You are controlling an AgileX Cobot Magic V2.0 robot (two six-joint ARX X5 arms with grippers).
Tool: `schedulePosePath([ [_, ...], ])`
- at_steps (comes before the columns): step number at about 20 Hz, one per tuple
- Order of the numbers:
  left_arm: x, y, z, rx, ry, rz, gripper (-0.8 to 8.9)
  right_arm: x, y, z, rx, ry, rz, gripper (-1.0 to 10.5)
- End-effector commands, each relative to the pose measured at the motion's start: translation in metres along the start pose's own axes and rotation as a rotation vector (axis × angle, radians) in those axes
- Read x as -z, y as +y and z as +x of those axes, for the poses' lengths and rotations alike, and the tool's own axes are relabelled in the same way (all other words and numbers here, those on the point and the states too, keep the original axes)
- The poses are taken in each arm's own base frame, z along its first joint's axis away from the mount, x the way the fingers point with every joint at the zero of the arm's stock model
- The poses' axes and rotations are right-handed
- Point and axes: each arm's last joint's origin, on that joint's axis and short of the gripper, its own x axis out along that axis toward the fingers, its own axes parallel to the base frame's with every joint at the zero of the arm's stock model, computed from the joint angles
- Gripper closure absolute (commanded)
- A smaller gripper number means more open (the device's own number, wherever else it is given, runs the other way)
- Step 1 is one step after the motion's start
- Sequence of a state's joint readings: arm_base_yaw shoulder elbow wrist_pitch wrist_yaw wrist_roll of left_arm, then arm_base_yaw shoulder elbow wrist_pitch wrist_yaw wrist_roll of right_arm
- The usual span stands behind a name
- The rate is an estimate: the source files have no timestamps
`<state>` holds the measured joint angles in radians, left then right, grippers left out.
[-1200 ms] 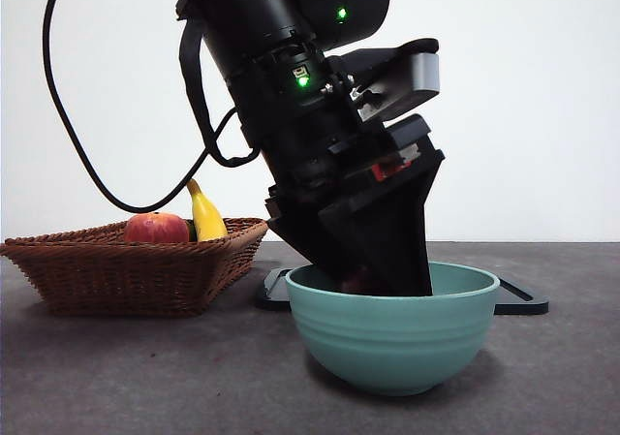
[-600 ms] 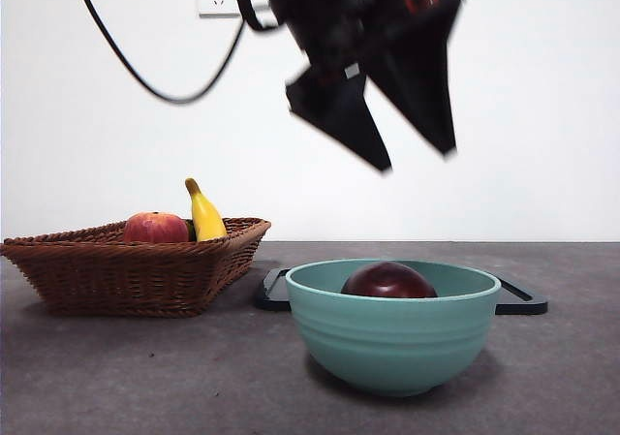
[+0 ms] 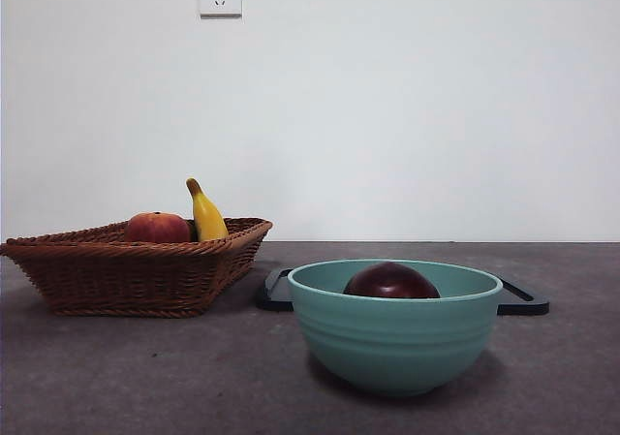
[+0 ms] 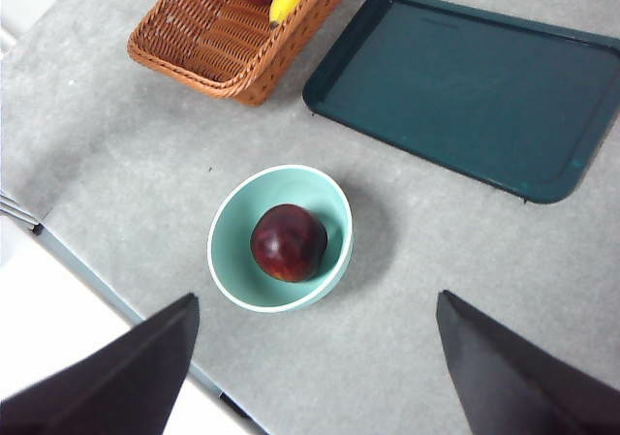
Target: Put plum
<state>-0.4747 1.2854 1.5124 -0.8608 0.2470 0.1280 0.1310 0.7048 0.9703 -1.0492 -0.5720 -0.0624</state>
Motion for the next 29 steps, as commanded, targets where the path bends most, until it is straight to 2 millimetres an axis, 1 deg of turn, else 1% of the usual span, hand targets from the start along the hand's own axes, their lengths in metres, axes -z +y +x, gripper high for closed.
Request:
schedulePosePath([
  [1,0.012,0.005,-0.015,-0.013,-0.010,-0.034,4.38,-0.006,0.002,-0.003,0.002,-0.026,-0.010,5.6],
  [3,0.036,0.006,-0.024,-0.011,-0.002,-0.068,4.38,-0.006,0.002,-0.003,0.002,-0.027,-0.011,5.6],
  [5,0.062,0.003,-0.030,0.007,0.002,-0.090,4.38,-0.006,0.002,-0.003,0.002,-0.028,-0.012,5.6],
  [7,0.087,-0.006,-0.033,0.096,0.002,-0.105,4.39,-0.006,0.002,-0.002,0.002,-0.029,-0.012,5.5],
  [8,0.099,-0.011,-0.034,0.174,0.004,-0.114,4.40,-0.006,0.001,-0.002,0.002,-0.027,-0.011,5.6],
  [10,0.119,-0.018,-0.035,0.308,0.032,-0.141,4.41,-0.007,0.000,-0.001,0.002,-0.021,-0.007,5.6],
  [12,0.132,-0.022,-0.035,0.353,0.081,-0.164,4.41,-0.007,-0.001,0.001,0.000,-0.012,-0.001,5.6],
  [15,0.136,-0.024,-0.037,0.363,0.113,-0.167,4.41,-0.007,-0.001,0.002,0.000,0.005,0.010,5.6],
  [20,0.135,-0.024,-0.037,0.361,0.100,-0.160,4.41,-0.006,-0.004,0.007,-0.005,0.047,0.046,5.6],
  [22,0.135,-0.023,-0.037,0.360,0.097,-0.158,4.41,-0.008,-0.005,0.013,-0.017,0.075,0.069,5.6],
  [24,0.135,-0.023,-0.037,0.360,0.097,-0.158,4.41,-0.011,-0.007,0.023,-0.037,0.123,0.089,5.6],
  [26,0.135,-0.023,-0.037,0.360,0.097,-0.158,4.41,-0.016,-0.010,0.038,-0.024,0.174,0.098,5.6],
  [29,0.135,-0.024,-0.037,0.360,0.098,-0.159,4.41,-0.024,-0.012,0.065,0.000,0.240,0.091,5.6],
])
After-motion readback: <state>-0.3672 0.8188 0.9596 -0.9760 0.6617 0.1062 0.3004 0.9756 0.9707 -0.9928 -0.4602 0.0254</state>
